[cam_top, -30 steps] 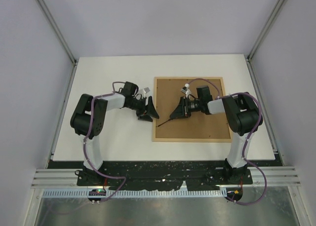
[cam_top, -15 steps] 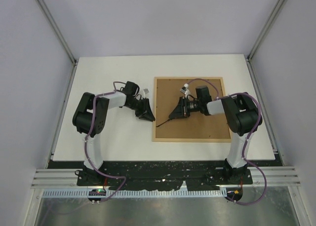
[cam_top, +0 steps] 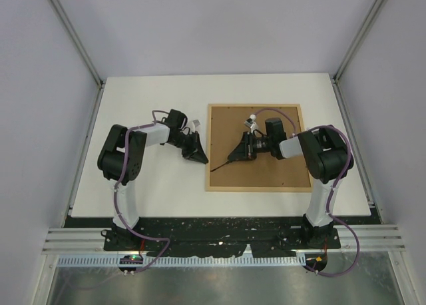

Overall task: Take the photo out of the frame
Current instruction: Release the photo frame item from the photo frame.

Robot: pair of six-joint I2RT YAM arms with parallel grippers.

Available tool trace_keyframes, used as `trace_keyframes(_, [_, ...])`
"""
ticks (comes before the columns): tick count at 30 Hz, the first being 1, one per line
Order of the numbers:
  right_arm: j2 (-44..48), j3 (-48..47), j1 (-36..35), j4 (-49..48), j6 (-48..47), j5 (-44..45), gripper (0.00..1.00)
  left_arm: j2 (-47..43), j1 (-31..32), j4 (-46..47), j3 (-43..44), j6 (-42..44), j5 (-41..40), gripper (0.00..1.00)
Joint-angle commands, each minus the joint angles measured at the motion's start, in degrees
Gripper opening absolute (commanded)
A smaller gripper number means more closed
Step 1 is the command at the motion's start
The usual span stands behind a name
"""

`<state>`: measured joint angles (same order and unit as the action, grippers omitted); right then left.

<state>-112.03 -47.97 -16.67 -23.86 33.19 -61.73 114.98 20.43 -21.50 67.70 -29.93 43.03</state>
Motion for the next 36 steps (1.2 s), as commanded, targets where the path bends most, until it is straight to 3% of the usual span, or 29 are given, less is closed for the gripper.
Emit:
trace_keyframes(1, [-1.3, 0.3, -2.1, -4.0, 1.3, 1.6, 0.08, 2.5, 1.0, 1.6, -1.9, 0.0, -5.4, 0.0])
trace_keyframes(13, [-3.7, -1.5, -5.7, -4.0, 1.9, 3.5, 0.08, 2.3, 1.6, 2.9, -2.5, -1.1, -4.6, 0.0])
trace_keyframes(21, [7.2, -11.9, -9.8, 15.1, -5.9, 16.6, 0.08, 0.7, 1.8, 3.0, -3.3, -1.6, -6.2, 0.0])
trace_keyframes(25, [8.0, -17.7, -13.4, 26.4, -6.6, 22.3, 0.08, -0.2, 1.8, 3.1, -3.5, -1.7, -7.0, 0.0])
trace_keyframes(29, [7.7, -21.0, -16.5, 30.4, -5.9, 25.6, 0.08, -0.8, 1.8, 3.2, -3.8, -1.8, -7.2, 0.0])
trace_keyframes(36, [8.2, -23.2, -17.1, 32.1, -5.3, 23.6, 0.08, -2.2, 1.8, 3.0, -3.9, -1.2, -7.8, 0.0])
